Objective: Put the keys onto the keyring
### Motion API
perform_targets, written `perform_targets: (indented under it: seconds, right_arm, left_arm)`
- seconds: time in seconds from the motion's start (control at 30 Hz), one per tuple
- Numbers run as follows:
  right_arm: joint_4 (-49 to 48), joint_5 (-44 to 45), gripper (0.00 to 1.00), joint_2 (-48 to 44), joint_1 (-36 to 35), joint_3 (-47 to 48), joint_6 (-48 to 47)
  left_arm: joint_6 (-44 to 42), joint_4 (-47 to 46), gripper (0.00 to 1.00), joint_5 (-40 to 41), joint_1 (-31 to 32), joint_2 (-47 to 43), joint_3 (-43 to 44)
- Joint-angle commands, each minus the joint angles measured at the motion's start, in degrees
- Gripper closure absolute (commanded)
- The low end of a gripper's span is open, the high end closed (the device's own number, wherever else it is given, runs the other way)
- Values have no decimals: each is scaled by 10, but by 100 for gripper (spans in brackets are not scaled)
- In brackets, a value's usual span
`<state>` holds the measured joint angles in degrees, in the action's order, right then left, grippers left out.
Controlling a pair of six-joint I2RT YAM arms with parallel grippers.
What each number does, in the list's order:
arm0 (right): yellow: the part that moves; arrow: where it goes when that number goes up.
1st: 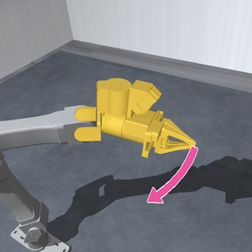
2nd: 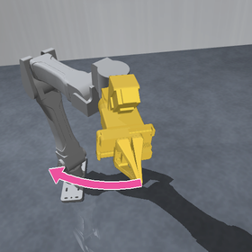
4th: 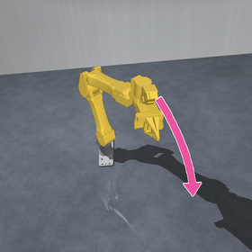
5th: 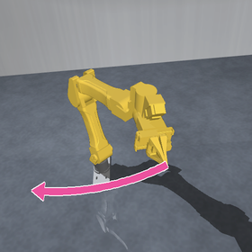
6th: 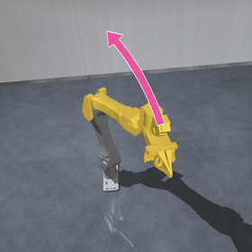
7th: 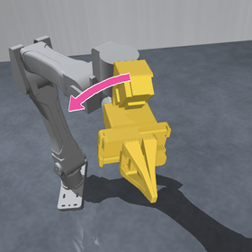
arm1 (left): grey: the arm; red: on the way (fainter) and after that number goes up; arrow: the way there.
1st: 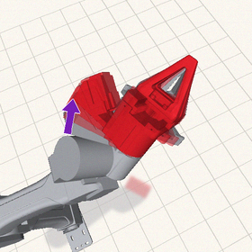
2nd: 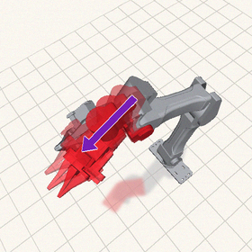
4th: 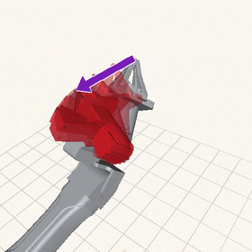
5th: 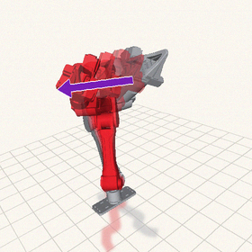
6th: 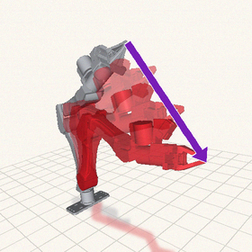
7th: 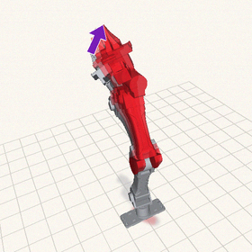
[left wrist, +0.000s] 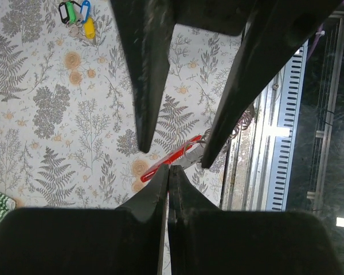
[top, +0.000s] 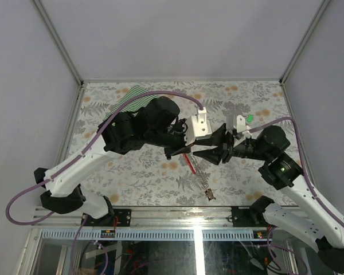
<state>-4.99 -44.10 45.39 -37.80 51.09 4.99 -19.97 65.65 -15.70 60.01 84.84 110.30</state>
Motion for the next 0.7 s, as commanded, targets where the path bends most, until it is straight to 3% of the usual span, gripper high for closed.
perform_targets:
  seconds: [0.0,0.37,0.67]
  right_arm:
    - [-7,-24,57,-38,1,0,-5]
    - [-2,-53,60,-20,1,4,-13]
    - [-56,-56,61,-29,1,-26,-13]
  left_arm:
    - [-24,-7,100,-18,5,-27,-5]
    - [-29,-14,100,-45,9,-36,-7]
    - [-29,-57,100,-86,9,-75,-43]
